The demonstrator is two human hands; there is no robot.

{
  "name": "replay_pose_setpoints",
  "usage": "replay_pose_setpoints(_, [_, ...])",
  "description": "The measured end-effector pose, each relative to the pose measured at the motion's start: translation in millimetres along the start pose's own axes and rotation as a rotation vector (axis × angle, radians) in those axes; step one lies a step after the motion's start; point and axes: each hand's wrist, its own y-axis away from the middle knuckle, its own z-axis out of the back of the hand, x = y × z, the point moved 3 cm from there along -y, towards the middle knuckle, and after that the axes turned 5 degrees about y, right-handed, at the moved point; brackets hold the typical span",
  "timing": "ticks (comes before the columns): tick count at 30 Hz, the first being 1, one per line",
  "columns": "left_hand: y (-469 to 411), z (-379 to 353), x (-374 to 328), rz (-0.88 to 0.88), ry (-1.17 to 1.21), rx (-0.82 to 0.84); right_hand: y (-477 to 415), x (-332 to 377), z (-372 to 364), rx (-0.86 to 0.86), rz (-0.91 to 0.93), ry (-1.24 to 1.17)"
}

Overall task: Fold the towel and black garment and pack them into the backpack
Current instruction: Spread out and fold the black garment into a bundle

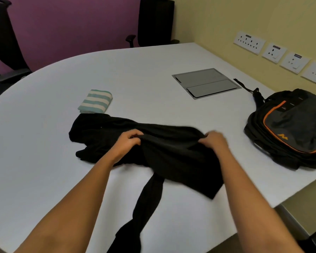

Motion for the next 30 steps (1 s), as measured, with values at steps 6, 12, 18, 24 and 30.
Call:
replay_pose_setpoints(6, [-15.8, -16.0, 12.1, 0.138, -0.189, 0.255, -49.7, 11.4, 47.3, -0.435, 0.147, 0.207])
replay_pose_setpoints(12, [-21.2, -4.8, 48.3, 0.137, -0.593, -0.283, -35.2, 24.9, -33.0, -0.327, 0.268, -0.042])
replay_pose_setpoints(18, [-11.9, -19.3, 98.8, 0.287, -0.841, -0.122, -10.1, 19.4, -118.3, -0.078, 0.327, 0.029])
replay_pose_setpoints(24, [-28.6, -4.1, 97.6, 0.239, -0.786, -0.147, -45.6, 17.8, -112.9, 0.105, 0.281, 0.156])
replay_pose_setpoints(30, [13.8, 43.8, 79.3, 0.148, -0.569, -0.919, 5.1, 64.0, -82.1, -0.380, 0.465, -0.173])
